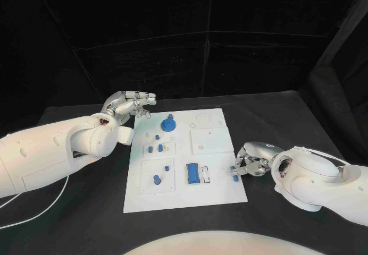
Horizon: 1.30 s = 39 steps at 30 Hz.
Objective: Assemble the parts on the task board
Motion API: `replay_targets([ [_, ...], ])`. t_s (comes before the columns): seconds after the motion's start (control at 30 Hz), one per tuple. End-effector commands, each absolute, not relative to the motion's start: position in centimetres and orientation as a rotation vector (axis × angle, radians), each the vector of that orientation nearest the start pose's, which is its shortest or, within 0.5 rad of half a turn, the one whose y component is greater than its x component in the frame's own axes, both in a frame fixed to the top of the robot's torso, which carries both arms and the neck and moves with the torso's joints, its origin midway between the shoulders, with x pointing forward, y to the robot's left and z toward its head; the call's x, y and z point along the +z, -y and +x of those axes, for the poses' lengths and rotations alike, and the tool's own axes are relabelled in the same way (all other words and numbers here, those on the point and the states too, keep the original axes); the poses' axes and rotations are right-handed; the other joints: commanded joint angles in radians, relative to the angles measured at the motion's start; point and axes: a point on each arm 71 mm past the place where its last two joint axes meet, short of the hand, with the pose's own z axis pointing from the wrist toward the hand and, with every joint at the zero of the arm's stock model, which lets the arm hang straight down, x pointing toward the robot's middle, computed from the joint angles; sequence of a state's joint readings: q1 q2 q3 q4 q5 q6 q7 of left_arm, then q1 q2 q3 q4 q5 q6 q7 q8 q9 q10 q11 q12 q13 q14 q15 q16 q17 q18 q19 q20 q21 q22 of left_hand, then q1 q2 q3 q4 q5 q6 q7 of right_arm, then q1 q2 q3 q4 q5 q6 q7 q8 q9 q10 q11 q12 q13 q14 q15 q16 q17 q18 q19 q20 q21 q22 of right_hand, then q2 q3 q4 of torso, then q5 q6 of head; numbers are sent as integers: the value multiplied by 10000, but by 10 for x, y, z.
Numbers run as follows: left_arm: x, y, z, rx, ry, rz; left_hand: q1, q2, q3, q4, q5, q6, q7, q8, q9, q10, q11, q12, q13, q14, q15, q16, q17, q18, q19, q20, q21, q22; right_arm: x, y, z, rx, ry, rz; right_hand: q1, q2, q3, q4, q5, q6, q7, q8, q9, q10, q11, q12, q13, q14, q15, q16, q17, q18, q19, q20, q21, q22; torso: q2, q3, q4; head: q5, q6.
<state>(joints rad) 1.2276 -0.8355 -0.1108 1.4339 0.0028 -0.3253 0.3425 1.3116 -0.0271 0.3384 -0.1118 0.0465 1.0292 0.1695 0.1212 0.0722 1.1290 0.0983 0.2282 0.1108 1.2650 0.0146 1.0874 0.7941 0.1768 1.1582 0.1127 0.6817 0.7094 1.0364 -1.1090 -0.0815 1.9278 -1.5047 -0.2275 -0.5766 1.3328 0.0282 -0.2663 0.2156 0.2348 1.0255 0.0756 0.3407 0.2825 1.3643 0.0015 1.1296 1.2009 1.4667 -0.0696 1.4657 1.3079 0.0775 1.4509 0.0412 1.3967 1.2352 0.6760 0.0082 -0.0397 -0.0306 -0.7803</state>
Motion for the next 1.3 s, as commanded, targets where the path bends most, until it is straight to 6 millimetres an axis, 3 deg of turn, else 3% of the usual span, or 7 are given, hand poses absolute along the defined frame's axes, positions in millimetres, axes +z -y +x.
replay_targets([
  [0.03,-199,-235,502,-14059,-14697,-11586,33,42,30,46,19,-62,-1,-15,-12,-79,-20,30,15,-50,8,-62,-10,59,-4,40,-45,-9,-244,229,367,3111,-20455,-250,118,3,-73,-39,64,92,-12,22,16,7,-45,-41,-20,655,-6,-32,703,-104,7,-11,-59,6,7,-1,-14,20,-34],
  [0.57,-199,-236,502,-14025,-14769,-11633,31,42,28,51,18,-66,-1,-12,-12,-90,-20,42,19,-59,9,-65,-21,59,-4,41,-54,-15,-252,214,365,2383,-20493,-1616,426,-146,-160,-266,68,52,10,-77,70,-92,-33,-236,-130,636,-5,-93,629,-95,-29,-22,-113,-59,0,-4,1,78,-71],
  [0.77,-199,-236,501,-14012,-14780,-11646,31,42,28,51,18,-66,-1,-12,-12,-90,-20,42,19,-59,9,-65,-21,59,-4,41,-54,-15,-254,208,366,2215,-20275,-1913,1115,92,137,-655,318,53,-8,-171,106,-142,-61,-334,-163,634,-31,-110,629,-93,-34,-40,-130,-65,-3,-9,-8,101,-65],
  [0.97,-199,-236,501,-14014,-14786,-11650,21,46,25,61,18,-69,2,-12,-12,-98,-17,46,20,-61,11,-63,-22,58,-4,42,-59,-18,-251,206,366,2524,-19915,-1413,1684,379,644,-899,1161,93,-33,-326,81,-190,-105,-427,-183,653,-68,-73,711,-102,-7,-84,-109,-14,4,-1,-6,118,-68],
  [1.1,-199,-237,501,-14017,-14789,-11650,21,46,25,61,18,-69,2,-12,-12,-98,-17,46,20,-61,11,-63,-22,58,-4,42,-59,-18,-248,205,365,2992,-19682,-942,1593,420,899,-748,1901,134,-48,-447,57,-111,-118,-356,-107,672,-79,-34,784,-116,29,-99,-69,54,-3,-9,0,133,-82],
  [1.3,-199,-236,501,-14023,-14800,-11652,25,47,27,59,19,-71,1,-12,-12,-101,-18,48,20,-64,11,-66,-29,58,-4,42,-61,-19,-242,202,362,3933,-19249,-95,1628,293,1384,-655,2560,199,-52,-600,38,-58,-123,-314,-40,690,-92,9,861,-130,66,-118,-22,136,-4,-7,-5,148,-90],
])
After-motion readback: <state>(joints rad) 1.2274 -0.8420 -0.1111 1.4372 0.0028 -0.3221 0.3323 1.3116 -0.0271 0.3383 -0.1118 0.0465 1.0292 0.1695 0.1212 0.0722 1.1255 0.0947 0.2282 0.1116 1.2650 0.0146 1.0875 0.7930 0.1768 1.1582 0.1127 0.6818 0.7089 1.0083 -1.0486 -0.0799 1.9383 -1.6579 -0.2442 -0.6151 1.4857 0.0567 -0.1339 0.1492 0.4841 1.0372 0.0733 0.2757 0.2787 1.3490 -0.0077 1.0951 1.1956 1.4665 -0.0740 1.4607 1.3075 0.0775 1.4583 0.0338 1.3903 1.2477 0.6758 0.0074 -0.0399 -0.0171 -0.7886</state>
